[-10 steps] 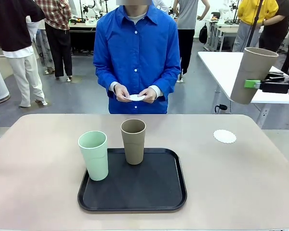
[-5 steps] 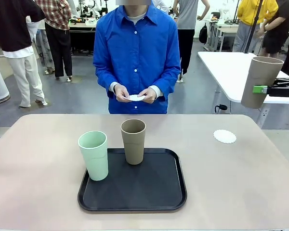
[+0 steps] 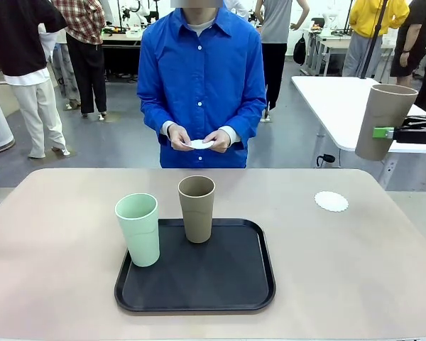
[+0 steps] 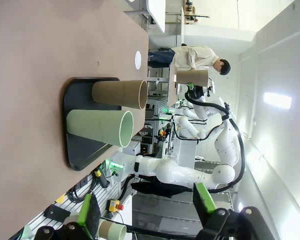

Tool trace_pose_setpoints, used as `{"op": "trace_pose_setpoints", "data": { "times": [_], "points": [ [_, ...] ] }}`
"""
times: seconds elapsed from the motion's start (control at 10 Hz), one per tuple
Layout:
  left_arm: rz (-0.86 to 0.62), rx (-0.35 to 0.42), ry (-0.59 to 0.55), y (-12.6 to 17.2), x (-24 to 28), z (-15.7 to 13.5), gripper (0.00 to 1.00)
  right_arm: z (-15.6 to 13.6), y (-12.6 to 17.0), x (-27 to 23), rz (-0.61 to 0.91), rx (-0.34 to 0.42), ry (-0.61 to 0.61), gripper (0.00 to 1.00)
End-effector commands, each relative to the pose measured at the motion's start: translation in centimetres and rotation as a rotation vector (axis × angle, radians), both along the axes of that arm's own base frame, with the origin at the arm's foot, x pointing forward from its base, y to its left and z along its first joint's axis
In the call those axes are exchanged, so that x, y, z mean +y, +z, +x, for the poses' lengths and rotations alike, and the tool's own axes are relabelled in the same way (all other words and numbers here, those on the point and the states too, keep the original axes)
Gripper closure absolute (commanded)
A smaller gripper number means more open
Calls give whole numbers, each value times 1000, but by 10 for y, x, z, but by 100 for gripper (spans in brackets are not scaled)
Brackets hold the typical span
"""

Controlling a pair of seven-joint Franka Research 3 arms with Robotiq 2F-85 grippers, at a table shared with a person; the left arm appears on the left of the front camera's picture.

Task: Place coasters on the table and set cups on them.
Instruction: Pick up one Reusable plastic cup and place it on a coaster set by the human.

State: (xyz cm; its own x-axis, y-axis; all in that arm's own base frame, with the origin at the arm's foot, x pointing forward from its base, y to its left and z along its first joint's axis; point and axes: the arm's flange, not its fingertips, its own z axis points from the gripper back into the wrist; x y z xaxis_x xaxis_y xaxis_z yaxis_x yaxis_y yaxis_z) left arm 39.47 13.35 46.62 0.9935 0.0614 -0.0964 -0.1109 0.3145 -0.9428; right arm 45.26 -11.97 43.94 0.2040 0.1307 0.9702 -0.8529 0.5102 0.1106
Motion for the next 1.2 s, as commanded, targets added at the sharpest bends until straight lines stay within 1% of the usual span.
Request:
{"op": "trace_pose_setpoints", "data": {
  "times": [0.0,0.1,0.4,0.5,0.6,0.8,0.9,1.1],
  "points": [
    [-7,-9,-4,2,2,-1,0,19,-31,30,-67,-12,68,17],
    [-7,-9,-4,2,2,-1,0,34,-44,32,-86,-24,90,17],
    [-7,-9,-4,2,2,-1,0,51,-67,25,-74,-76,136,17],
    [-7,-9,-4,2,2,-1,0,59,-74,17,-70,-102,180,17],
    [-7,-9,-4,2,2,-1,0,65,-80,9,-54,-110,228,17],
    [-7,-9,-4,2,2,-1,0,79,-96,0,-12,-81,315,17],
    [-7,-9,-4,2,2,-1,0,87,-104,-1,-6,-67,318,17],
    [-7,-9,-4,2,2,-1,0,98,-118,1,0,-14,307,17]
  ]
}}
